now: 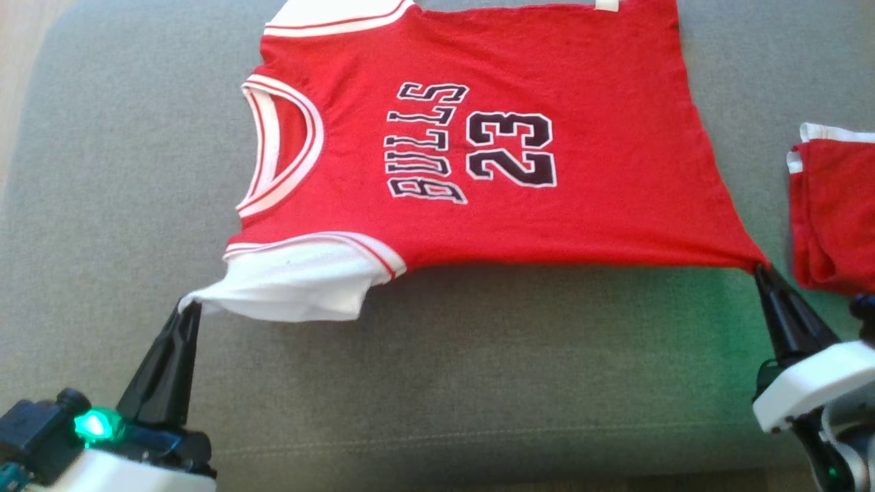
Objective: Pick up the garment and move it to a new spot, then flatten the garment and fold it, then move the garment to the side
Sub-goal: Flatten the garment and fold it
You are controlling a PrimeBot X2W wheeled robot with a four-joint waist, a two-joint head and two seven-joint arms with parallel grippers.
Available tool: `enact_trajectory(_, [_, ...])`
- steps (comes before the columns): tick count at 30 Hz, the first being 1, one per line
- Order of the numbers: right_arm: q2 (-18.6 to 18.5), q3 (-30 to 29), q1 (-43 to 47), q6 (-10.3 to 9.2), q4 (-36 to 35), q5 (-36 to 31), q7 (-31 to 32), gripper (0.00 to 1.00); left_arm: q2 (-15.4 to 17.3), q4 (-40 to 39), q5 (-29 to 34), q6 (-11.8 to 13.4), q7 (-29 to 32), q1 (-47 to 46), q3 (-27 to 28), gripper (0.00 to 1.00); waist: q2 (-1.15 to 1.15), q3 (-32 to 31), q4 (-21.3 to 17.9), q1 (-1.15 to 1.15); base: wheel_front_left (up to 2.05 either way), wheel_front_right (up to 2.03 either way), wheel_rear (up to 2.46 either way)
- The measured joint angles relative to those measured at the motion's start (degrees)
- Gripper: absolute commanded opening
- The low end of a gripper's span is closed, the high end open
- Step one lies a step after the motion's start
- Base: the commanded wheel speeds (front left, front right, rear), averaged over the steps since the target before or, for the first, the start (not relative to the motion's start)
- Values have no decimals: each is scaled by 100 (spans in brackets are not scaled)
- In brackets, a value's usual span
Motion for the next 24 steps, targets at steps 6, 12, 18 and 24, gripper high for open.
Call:
enact_trajectory(6, [186,-97,7,0,-366,-142,372,0,136,-358,-76,19,356,-43,-51,0,0,68,-18,0,0,0,0])
enact_trajectory(12, [241,-9,-867,0,45,-147,510,0,-53,-43,-143,152,736,-1249,-232,0,0,299,-84,1,0,0,0])
enact_trajectory(18, [146,270,-1980,0,712,-213,504,0,-179,871,-131,92,825,-2731,-470,0,0,730,-93,2,0,0,0])
enact_trajectory(24, [-27,283,-2732,0,1260,-411,403,0,-246,1723,57,46,452,-3811,-599,0,-1,1151,-72,3,0,0,0])
